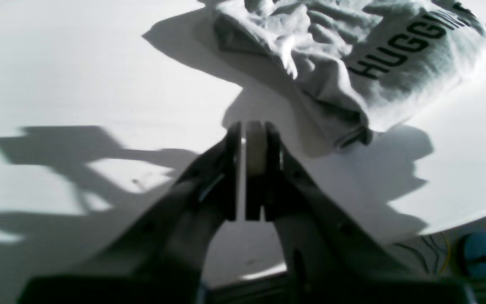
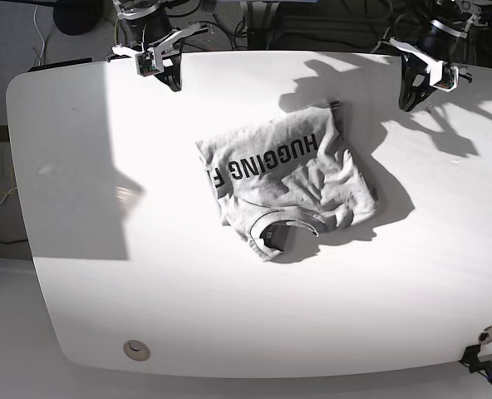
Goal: Fold the T-shirt properly
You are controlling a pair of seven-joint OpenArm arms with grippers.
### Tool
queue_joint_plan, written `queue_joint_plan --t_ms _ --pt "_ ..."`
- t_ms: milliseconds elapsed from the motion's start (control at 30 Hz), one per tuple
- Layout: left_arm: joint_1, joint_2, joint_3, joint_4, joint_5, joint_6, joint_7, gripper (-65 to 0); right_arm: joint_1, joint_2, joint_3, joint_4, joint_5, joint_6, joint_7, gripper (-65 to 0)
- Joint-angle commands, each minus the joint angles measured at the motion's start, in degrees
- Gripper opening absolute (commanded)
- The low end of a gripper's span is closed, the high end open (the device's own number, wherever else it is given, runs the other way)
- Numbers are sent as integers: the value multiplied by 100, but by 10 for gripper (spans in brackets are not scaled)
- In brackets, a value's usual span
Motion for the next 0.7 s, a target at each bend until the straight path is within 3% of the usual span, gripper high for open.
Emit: queue_joint_plan --t_ms 0,100,267,467,667 --pt "458 176 -31 100 -118 -32 -412 -649 -459 -134 1 121 -228 5 165 -650" --pt "1029 492 -31 83 -109 -32 -631 -649 -960 -327 1 95 -316 5 350 -650" --pt "1680 633 -5 -427 -118 -32 -746 -649 -1575 -353 9 -72 -316 5 367 -650" --pt "1645 624 250 -1860 -109 -32 -746 -649 -1689 -380 9 -960 -316 5 367 -650" --pt "1091 484 576 -3135 -83 -32 -754 -649 -1118 -388 1 -2419 -272 5 394 -650"
